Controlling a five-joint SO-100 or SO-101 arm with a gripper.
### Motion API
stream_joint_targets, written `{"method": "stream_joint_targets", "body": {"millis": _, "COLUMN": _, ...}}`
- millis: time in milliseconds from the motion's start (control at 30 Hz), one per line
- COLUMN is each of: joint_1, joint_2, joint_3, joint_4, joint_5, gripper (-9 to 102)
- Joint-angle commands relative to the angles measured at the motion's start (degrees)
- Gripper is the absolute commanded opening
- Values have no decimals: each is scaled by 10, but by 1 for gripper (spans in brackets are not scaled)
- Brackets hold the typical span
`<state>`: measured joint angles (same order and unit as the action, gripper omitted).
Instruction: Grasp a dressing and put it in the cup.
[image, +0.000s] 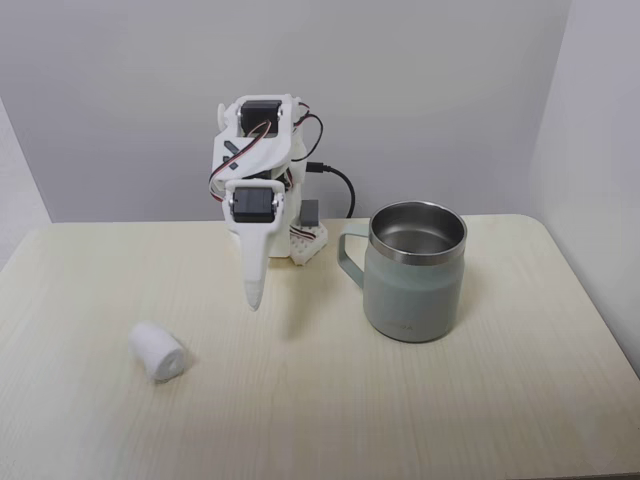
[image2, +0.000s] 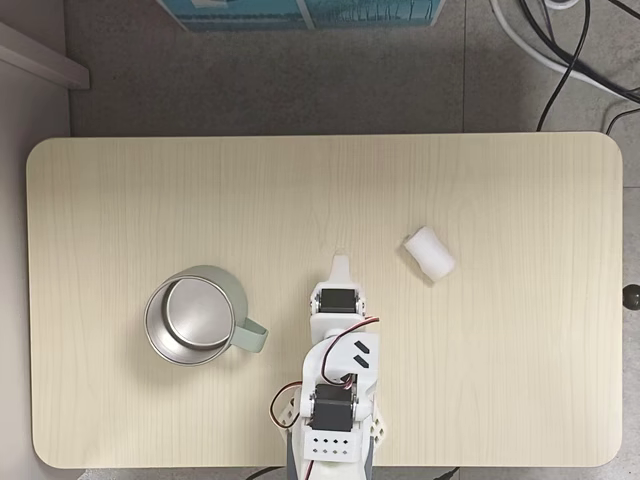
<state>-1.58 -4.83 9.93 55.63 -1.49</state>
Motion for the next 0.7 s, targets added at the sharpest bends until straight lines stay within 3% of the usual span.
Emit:
{"method": "stream_joint_targets", "body": {"millis": 0, "joint_1": 4, "joint_2": -1, "joint_3": 0, "joint_4": -11, "joint_5": -4, "gripper": 0}}
{"method": "stream_joint_targets", "body": {"millis": 667, "joint_1": 7, "joint_2": -1, "joint_3": 1, "joint_4": -8, "joint_5": 5, "gripper": 0}}
